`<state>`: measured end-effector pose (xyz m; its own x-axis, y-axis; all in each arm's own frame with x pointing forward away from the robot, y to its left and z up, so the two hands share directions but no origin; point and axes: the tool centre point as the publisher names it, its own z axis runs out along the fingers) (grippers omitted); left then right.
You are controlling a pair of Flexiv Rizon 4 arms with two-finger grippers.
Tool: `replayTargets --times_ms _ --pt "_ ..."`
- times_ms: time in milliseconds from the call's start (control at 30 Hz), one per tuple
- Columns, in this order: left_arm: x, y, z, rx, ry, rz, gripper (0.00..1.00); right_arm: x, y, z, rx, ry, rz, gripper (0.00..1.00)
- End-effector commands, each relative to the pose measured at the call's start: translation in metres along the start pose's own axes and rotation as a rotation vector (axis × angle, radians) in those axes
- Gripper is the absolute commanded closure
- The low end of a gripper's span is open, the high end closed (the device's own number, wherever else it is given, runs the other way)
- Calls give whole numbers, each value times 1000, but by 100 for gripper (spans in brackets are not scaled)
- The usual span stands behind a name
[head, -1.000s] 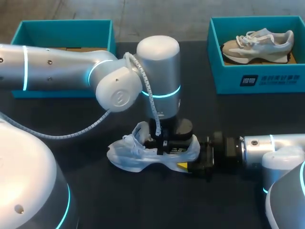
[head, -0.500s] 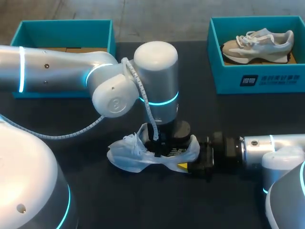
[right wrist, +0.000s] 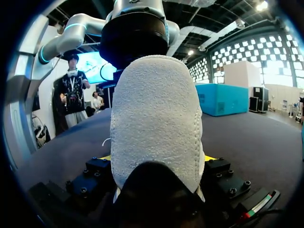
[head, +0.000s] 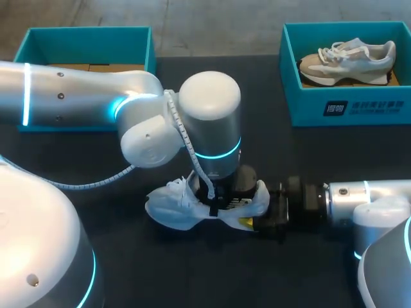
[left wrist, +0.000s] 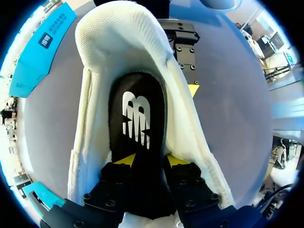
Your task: Take the shoe out of the shoebox, open the shoe tongue, remove and reinsert the insole, then place the shoe into the shoebox
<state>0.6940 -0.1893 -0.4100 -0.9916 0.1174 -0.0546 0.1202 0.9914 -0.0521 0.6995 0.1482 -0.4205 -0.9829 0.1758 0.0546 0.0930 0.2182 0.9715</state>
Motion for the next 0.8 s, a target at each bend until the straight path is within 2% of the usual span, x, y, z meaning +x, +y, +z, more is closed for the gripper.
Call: replayTargets --times_ms 33,800 --pt "-19 -2 16 1 -7 -4 65 4 1 2 2 -1 1 100" --pt "-20 -2 8 7 28 -1 64 4 1 2 2 -1 1 100"
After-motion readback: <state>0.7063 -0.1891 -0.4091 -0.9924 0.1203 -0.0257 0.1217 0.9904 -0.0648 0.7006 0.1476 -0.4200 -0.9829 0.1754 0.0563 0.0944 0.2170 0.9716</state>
